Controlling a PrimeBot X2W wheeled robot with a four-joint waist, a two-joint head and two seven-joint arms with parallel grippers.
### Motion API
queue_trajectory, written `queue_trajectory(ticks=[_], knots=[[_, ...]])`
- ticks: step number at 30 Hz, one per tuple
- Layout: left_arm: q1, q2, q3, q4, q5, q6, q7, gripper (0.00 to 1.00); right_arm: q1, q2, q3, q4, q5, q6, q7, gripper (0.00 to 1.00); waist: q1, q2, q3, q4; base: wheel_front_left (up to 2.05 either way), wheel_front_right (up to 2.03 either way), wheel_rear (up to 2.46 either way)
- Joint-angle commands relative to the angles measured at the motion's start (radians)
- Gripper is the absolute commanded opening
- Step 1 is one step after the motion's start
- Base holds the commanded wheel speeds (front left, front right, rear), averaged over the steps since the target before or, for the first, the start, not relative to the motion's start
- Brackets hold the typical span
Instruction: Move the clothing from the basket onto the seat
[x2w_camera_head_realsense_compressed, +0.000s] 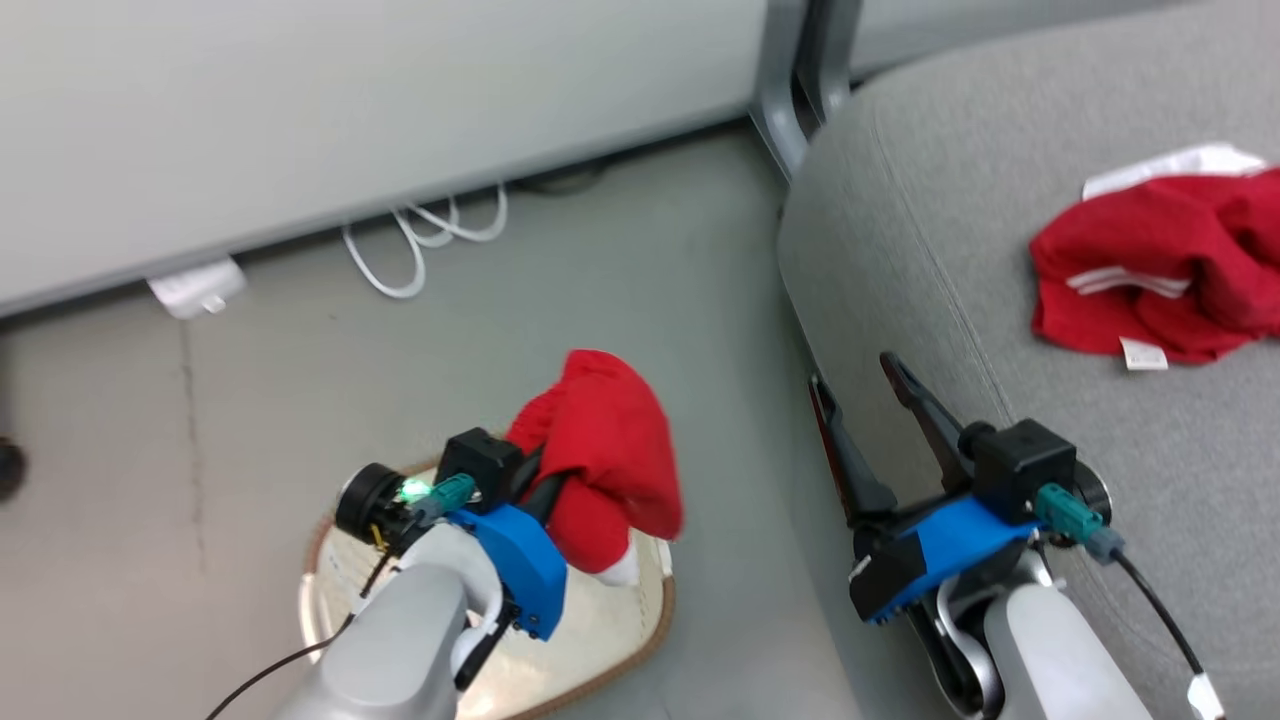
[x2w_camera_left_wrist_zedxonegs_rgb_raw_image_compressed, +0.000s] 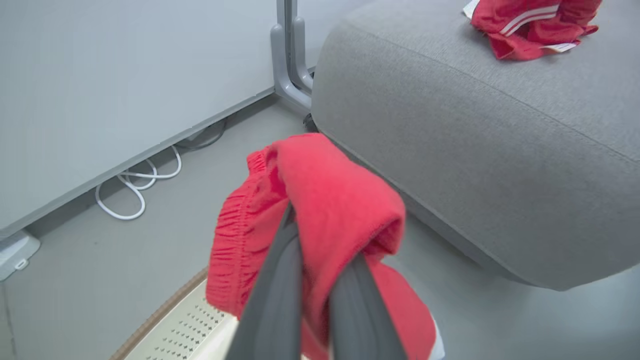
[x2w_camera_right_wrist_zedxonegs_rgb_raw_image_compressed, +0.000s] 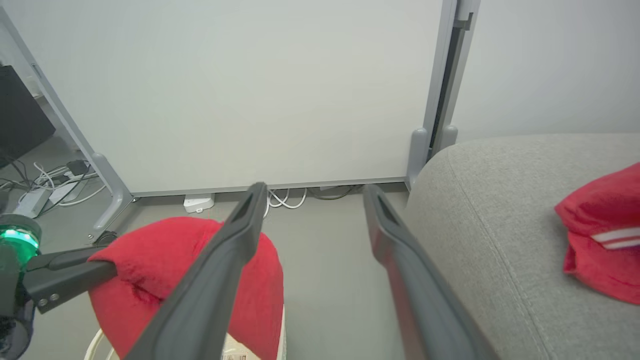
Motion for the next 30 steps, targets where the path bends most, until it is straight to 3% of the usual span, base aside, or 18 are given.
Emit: queue_trajectory(ticks=[1, 15, 30], knots=[[-0.004, -0.002, -0.034, -0.025, -0.02, -0.003, -0.005, 0.0, 0.039, -0.008, -0.01, -0.011, 0.0, 0.0, 0.015, 1.0, 0.0004, 0.0, -0.149, 0.101, 0.0, 0.0, 0.0], [-0.143, -0.001, -0.216, -0.161, -0.186, -0.002, 0.022, 0.0, 0.177, -0.005, -0.021, -0.071, 0.009, 0.0, 0.084, 1.0, 0.0004, 0.0, -0.284, 0.169, 0.0, 0.0, 0.0], [-0.165, 0.007, -0.282, -0.185, -0.293, -0.002, 0.021, 0.0, 0.188, -0.006, 0.016, -0.071, 0.017, 0.0, 0.103, 1.0, 0.0004, 0.0, -0.297, 0.169, 0.0, 0.0, 0.0]])
